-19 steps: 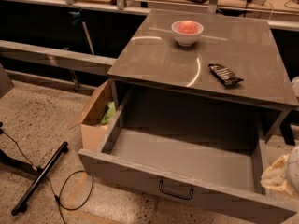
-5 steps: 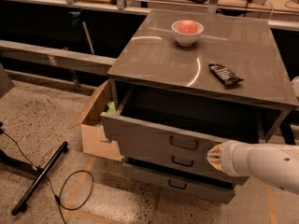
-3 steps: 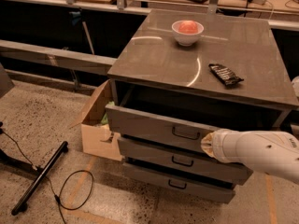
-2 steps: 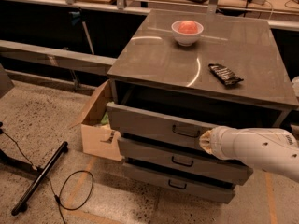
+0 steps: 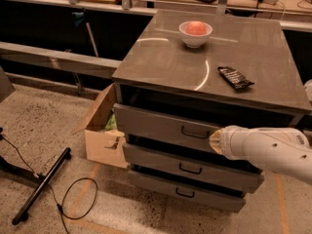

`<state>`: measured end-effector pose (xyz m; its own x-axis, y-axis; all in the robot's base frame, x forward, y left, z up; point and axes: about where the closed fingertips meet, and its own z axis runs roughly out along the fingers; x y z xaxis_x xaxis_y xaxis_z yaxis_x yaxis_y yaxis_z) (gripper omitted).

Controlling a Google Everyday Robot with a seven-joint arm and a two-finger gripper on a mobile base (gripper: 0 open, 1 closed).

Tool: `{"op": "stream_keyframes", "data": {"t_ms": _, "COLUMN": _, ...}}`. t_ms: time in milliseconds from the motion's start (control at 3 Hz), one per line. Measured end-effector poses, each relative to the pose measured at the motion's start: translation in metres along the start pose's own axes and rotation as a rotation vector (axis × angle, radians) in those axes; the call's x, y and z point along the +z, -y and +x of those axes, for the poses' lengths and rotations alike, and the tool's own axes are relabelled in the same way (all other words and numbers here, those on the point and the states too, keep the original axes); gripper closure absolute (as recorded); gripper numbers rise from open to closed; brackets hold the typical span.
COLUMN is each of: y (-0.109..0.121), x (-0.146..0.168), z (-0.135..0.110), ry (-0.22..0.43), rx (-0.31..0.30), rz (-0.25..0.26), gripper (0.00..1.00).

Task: Close top drawer

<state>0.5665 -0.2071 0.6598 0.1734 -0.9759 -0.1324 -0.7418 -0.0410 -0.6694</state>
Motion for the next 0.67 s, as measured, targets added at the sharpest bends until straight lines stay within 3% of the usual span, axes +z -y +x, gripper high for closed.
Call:
{"op": "stream_keyframes", "data": {"t_ms": 333, "y": 0.0076, "x": 0.0014, "z": 0.0026, "ry": -0.006, "rx": -0.006, "rz": 0.007, "gripper": 1.0}}
{"op": "stream_keyframes", "data": {"t_ms": 667, "y": 0.0102, "x": -0.0053, "z": 0.0014, "ry": 0.009, "rx": 0.016, "rz": -0.049, "gripper": 1.0}}
